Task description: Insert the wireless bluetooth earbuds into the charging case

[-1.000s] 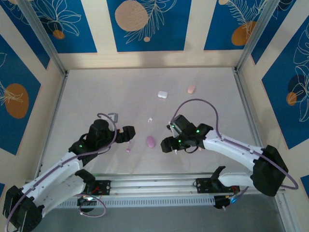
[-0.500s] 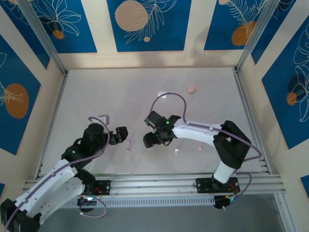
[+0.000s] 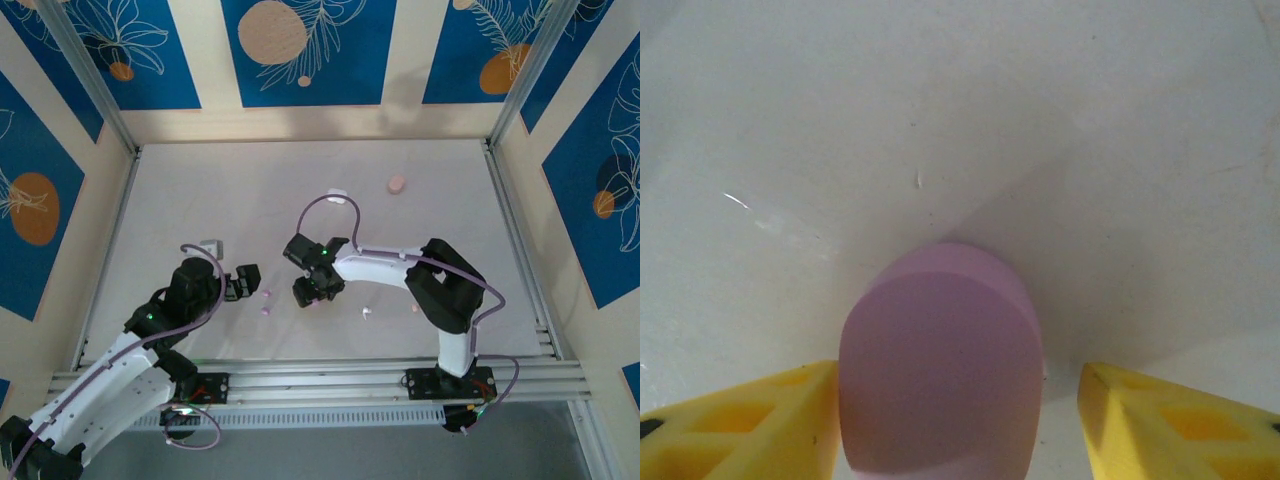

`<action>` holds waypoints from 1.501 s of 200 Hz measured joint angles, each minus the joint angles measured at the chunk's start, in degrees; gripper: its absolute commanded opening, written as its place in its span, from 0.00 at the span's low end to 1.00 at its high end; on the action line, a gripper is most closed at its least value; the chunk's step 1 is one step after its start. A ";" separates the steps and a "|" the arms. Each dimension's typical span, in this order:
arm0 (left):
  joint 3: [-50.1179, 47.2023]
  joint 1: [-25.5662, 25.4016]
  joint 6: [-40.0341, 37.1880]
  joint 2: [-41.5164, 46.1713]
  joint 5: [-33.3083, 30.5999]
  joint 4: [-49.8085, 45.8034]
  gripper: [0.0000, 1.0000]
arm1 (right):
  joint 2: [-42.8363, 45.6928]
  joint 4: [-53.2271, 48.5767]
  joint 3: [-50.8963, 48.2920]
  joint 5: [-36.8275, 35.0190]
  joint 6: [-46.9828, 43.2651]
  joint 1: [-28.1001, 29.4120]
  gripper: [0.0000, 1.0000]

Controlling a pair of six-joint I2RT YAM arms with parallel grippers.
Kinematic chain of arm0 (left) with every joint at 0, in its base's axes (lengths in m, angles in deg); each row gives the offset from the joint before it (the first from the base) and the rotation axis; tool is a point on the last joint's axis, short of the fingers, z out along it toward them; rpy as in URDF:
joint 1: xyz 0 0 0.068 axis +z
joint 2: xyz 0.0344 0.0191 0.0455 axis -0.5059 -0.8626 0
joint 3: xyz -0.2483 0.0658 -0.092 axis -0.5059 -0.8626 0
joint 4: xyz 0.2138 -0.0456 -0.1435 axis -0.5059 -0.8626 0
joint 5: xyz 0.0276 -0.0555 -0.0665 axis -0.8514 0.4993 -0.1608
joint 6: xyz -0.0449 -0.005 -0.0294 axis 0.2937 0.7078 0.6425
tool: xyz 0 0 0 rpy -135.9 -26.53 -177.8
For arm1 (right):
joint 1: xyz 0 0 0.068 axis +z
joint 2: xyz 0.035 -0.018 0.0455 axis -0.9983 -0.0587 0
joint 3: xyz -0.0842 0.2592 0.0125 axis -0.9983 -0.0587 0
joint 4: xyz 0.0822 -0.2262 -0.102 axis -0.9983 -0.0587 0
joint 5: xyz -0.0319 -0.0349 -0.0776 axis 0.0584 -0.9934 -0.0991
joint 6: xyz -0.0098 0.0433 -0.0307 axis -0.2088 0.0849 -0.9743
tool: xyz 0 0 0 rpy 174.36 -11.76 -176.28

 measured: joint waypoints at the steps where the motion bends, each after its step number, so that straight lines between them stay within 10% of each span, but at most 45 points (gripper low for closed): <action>1: 0.00 0.00 -0.04 0.00 0.00 0.00 1.00 | -0.02 0.00 0.00 0.00 -0.04 0.00 0.60; 165: 3.82 0.00 -0.94 -0.87 5.09 -1.05 0.97 | 9.77 10.62 -9.81 0.22 -6.78 -0.35 0.41; 300: 6.82 0.00 2.73 -11.91 22.69 14.73 0.85 | 29.55 35.63 -22.38 22.62 -43.67 -9.20 0.38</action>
